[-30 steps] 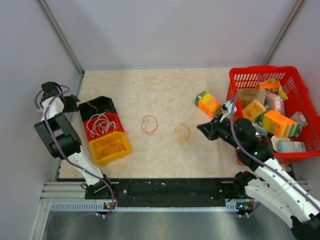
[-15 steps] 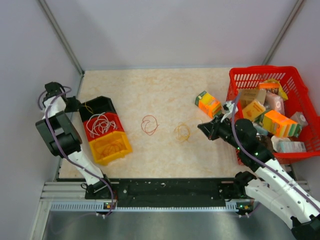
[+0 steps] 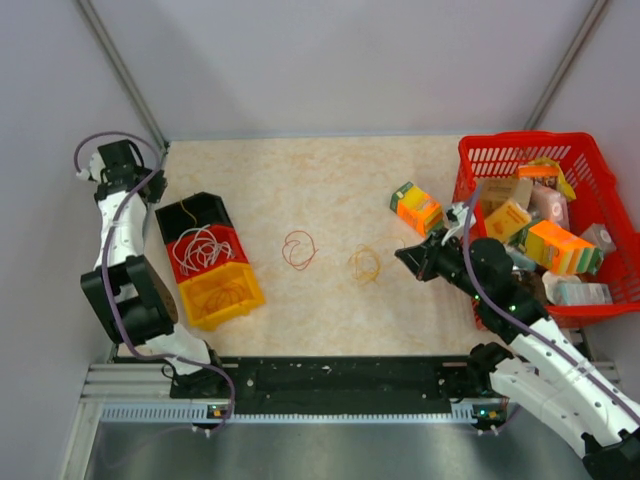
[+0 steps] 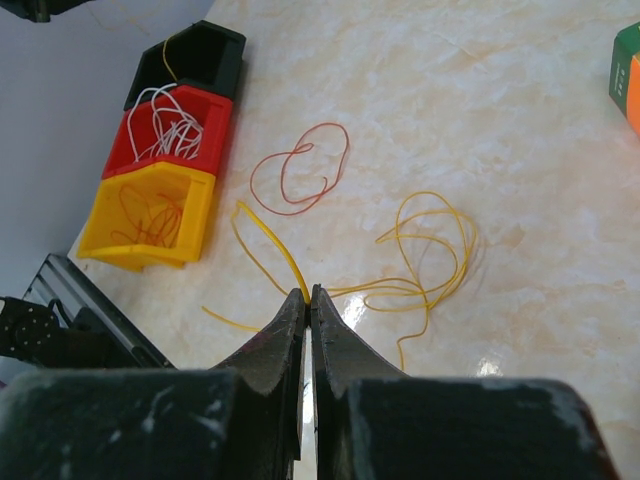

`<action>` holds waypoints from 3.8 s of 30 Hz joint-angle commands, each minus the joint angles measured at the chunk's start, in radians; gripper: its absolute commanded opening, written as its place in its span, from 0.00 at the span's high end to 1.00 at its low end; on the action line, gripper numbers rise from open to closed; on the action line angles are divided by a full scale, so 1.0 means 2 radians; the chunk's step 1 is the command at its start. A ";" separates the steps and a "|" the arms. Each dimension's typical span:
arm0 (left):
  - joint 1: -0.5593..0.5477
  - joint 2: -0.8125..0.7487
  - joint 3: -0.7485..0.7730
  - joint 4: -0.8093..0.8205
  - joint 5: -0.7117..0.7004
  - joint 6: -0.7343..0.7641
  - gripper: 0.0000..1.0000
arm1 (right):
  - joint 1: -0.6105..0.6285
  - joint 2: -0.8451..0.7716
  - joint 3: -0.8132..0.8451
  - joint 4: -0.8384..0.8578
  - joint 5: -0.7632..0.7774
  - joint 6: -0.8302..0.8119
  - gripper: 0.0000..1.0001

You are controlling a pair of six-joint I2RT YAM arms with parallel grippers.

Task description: Untangle the cables

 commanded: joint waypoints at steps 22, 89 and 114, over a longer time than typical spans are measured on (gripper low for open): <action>-0.129 -0.239 -0.084 -0.103 -0.158 -0.054 1.00 | -0.005 -0.016 0.000 0.005 -0.007 0.001 1.00; -0.063 0.025 0.007 0.004 0.080 -0.218 1.00 | -0.006 -0.009 -0.002 -0.001 -0.001 0.004 1.00; -0.053 0.012 -0.089 0.025 -0.110 -0.080 1.00 | -0.006 -0.008 0.004 -0.006 -0.009 0.008 1.00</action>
